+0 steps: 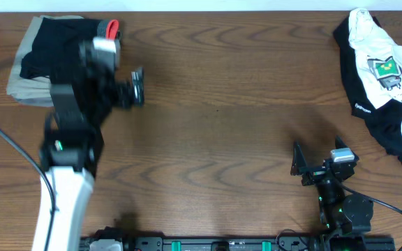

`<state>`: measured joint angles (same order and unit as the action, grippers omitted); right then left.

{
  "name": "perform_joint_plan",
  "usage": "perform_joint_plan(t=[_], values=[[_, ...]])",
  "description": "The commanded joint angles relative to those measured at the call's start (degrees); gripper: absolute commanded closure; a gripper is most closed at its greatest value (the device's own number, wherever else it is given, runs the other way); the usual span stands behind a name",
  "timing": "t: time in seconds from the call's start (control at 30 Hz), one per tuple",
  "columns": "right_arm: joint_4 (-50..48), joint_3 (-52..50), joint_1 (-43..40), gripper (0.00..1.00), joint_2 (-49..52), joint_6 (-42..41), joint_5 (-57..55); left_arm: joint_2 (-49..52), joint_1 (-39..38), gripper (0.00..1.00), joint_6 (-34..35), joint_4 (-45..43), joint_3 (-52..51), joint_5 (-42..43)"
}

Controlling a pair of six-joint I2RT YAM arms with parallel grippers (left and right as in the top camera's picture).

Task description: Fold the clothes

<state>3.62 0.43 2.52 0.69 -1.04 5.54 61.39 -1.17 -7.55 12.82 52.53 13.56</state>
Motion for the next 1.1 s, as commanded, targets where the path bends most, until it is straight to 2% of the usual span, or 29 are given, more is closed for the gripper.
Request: perform_joint_plan(t=[0.0,0.27,0.43,0.77,1.07], values=[[0.2,-0.1,0.5,0.01,-0.4,-0.4,-0.2,-8.4,0.2,0.02,-0.4,-4.8,-11.8,0.5],[0.2,-0.1,0.5,0.01,-0.4,-0.4,-0.2,-28.1,0.2,0.02,-0.4,-17.5,-36.5,-1.4],[0.2,-0.1,0.5,0.01,-0.4,-0.4,-0.2,-37.4,0.4,0.02,-0.4,-20.6,-44.8,-3.5],[0.2,-0.1,0.5,0.01,-0.4,-0.4,-0.2,-49.6,2.8,0.02,-0.4,-20.7,-52.0,-3.6],[0.2,-0.1,0.5,0.01,-0.4,-0.4,-0.2,-58.1,3.4,0.02,-0.3,-10.2,-52.3,-3.8]])
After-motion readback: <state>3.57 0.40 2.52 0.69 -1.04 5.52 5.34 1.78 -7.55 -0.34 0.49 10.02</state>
